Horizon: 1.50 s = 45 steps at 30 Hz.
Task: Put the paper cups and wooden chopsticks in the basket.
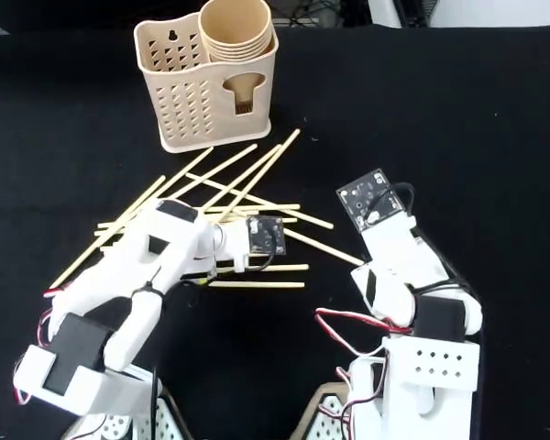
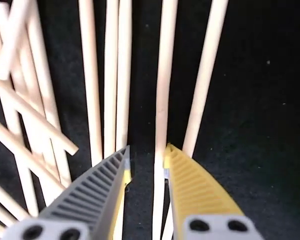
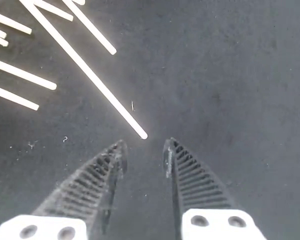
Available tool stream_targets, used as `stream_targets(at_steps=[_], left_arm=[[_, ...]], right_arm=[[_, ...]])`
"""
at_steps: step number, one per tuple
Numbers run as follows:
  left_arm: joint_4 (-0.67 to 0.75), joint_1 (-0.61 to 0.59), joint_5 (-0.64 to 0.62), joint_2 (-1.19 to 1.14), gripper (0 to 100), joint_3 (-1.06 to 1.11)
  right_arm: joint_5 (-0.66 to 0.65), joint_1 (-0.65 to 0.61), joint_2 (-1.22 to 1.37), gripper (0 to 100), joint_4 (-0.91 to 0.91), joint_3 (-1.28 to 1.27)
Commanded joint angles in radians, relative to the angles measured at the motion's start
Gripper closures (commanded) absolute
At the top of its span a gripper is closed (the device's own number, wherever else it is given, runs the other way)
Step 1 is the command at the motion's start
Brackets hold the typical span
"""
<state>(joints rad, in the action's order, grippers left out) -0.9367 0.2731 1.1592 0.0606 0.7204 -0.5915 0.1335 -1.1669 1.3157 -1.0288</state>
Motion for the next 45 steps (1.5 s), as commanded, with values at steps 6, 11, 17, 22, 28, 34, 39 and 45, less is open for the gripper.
stream_targets(at_steps=[6, 11, 17, 22, 28, 34, 39, 45], left_arm=[[-0.193, -0.007, -0.003, 0.135, 86, -0.053], [-0.195, 0.013, -0.003, 0.114, 80, -0.019], [-0.091, 0.004, -0.006, 0.051, 78, -0.015], [0.018, -0.010, -0.011, -0.046, 78, -0.022], [0.044, -0.045, -0.043, -0.069, 78, -0.058], [0.046, -0.041, -0.046, -0.069, 78, -0.082], [0.044, -0.044, -0.048, -0.069, 78, -0.122], [0.052, -0.047, -0.048, -0.069, 78, -0.134]], right_arm=[[-0.005, -0.006, -0.013, 85.8, -0.003, 0.004], [-0.005, -0.006, -0.013, 85.8, -0.002, 0.004], [-0.005, -0.006, -0.013, 85.8, 0.002, 0.004], [-0.005, -0.006, -0.013, 85.8, 0.003, 0.004], [-0.005, -0.006, -0.013, 85.8, 0.002, 0.004], [-0.005, -0.008, -0.013, 85.8, -0.002, 0.004], [-0.005, -0.008, -0.013, 85.8, -0.002, 0.004], [-0.005, -0.008, -0.013, 85.8, -0.002, 0.004]])
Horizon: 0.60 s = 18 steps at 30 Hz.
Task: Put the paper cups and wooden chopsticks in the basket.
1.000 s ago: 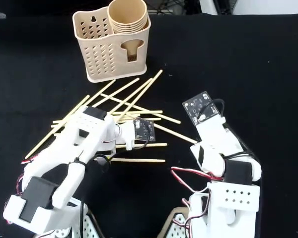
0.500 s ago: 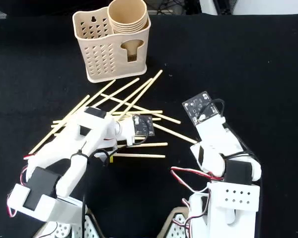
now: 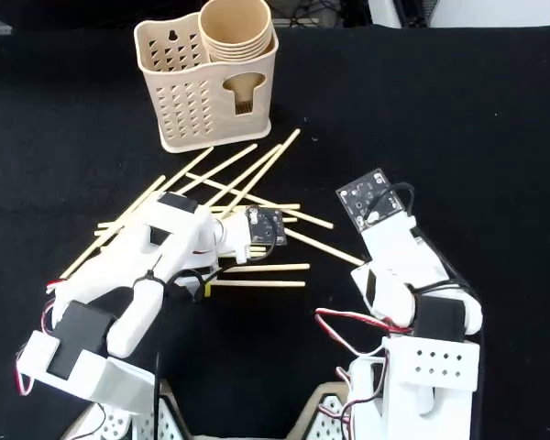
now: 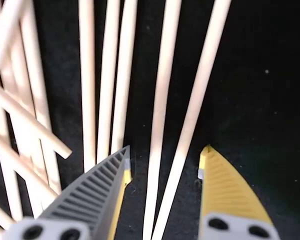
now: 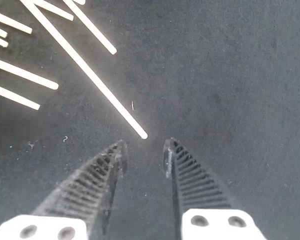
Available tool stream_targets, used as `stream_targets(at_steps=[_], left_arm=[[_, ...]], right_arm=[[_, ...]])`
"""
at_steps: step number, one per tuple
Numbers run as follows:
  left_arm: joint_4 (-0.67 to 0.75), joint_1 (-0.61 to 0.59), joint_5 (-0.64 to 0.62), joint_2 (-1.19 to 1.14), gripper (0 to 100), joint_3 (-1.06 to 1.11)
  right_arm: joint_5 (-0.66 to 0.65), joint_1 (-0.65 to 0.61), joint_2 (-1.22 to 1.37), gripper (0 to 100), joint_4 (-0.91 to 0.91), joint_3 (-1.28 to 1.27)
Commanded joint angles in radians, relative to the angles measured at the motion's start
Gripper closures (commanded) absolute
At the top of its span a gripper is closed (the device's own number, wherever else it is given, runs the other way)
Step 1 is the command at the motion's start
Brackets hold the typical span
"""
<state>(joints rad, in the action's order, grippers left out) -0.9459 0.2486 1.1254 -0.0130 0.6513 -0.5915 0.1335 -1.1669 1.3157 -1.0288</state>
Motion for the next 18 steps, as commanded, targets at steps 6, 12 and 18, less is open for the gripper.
stream_targets(at_steps=[6, 12, 18], left_arm=[[0.055, -0.041, -0.092, 0.005, 78, -0.120], [0.063, -0.038, -0.091, -0.003, 78, -0.130], [-0.003, -0.031, -0.092, 0.023, 78, -0.143]], right_arm=[[-0.006, -0.008, -0.013, 85.8, -0.002, 0.004], [-0.006, -0.008, -0.013, 85.8, -0.002, 0.004], [-0.006, -0.008, -0.013, 85.8, -0.002, 0.004]])
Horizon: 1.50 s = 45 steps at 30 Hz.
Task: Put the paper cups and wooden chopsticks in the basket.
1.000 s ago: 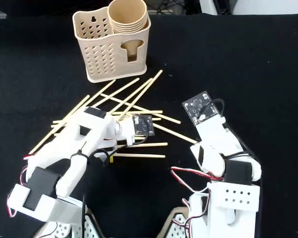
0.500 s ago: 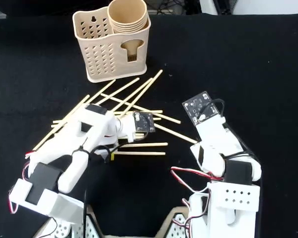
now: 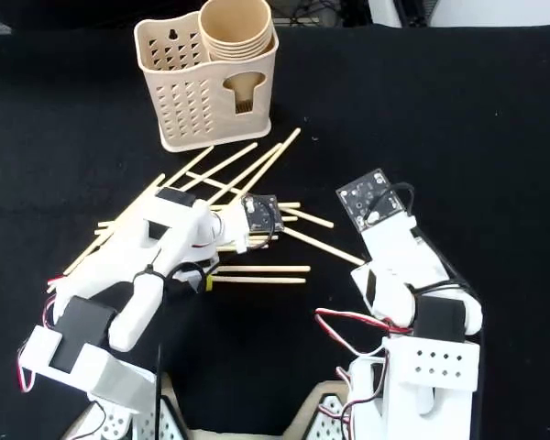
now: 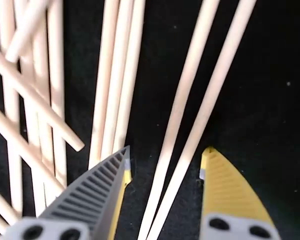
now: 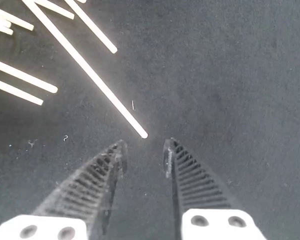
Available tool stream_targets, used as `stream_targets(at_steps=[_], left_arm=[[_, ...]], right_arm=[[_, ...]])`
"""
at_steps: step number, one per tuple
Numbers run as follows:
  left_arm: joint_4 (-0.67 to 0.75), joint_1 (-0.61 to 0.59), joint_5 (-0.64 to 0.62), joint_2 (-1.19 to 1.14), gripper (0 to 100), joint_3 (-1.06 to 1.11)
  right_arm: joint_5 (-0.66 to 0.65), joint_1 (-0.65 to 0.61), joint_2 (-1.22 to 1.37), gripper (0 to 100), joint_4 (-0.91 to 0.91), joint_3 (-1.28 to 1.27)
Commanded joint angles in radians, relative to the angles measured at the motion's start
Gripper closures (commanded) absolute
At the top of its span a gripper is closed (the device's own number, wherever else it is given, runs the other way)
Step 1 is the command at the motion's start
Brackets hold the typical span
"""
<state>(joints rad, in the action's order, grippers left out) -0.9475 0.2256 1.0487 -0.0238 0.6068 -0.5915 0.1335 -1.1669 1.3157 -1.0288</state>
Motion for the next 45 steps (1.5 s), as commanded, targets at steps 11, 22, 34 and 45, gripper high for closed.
stream_targets(at_steps=[11, 22, 34, 45], left_arm=[[0.071, -0.030, -0.020, 0.138, 77, -0.050], [0.121, -0.031, -0.012, 0.072, 75, -0.013], [0.114, -0.025, 0.044, -0.091, 75, -0.044], [0.049, -0.002, 0.044, -0.123, 94, -0.096]], right_arm=[[-0.006, -0.008, -0.013, 85.8, 0.000, 0.004], [-0.006, -0.008, -0.013, 85.8, -0.002, 0.004], [-0.006, -0.008, -0.013, 85.8, -0.003, 0.004], [-0.006, -0.008, -0.013, 85.8, -0.003, 0.007]])
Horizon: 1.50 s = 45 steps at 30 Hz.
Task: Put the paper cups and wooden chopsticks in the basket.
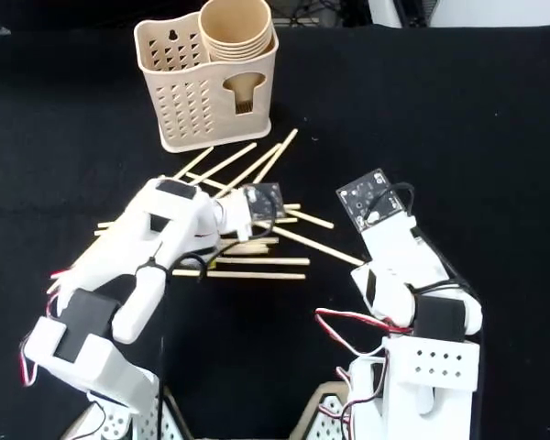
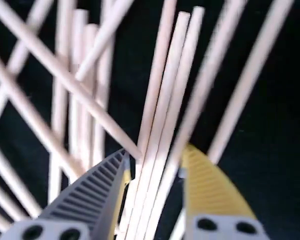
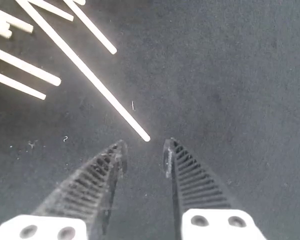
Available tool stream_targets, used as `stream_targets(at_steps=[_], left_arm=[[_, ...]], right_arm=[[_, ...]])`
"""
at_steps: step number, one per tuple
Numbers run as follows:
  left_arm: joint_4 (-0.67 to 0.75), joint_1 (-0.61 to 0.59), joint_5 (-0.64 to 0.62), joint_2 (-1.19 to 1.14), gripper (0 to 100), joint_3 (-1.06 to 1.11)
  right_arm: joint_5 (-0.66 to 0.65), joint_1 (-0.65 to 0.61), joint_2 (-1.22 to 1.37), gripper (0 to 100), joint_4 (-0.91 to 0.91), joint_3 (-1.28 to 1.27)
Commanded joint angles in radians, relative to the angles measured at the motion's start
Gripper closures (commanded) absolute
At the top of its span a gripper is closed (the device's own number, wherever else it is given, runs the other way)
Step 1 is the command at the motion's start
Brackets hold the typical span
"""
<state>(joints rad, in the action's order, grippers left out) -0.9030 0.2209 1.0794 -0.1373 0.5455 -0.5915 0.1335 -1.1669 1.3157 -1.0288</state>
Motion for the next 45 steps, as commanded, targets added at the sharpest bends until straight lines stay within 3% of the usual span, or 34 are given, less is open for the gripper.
stream_targets(at_steps=[1, 16, 28, 38, 45], left_arm=[[0.005, 0.004, 0.014, -0.009, 95, -0.035], [-0.015, 0.021, 0.003, 0.025, 97, -0.045], [-0.049, 0.021, 0.009, 0.373, 97, 0.120], [-0.052, -0.001, 0.003, 0.519, 97, 0.202], [-0.012, -0.027, -0.083, 0.643, 97, 0.200]], right_arm=[[-0.006, -0.008, -0.013, 85.8, -0.003, 0.007], [-0.006, -0.008, -0.013, 85.8, -0.003, 0.004], [-0.005, -0.008, -0.013, 85.8, -0.003, 0.004], [-0.002, -0.008, -0.013, 85.8, -0.003, 0.004], [0.002, -0.008, -0.013, 85.8, -0.003, 0.004]])
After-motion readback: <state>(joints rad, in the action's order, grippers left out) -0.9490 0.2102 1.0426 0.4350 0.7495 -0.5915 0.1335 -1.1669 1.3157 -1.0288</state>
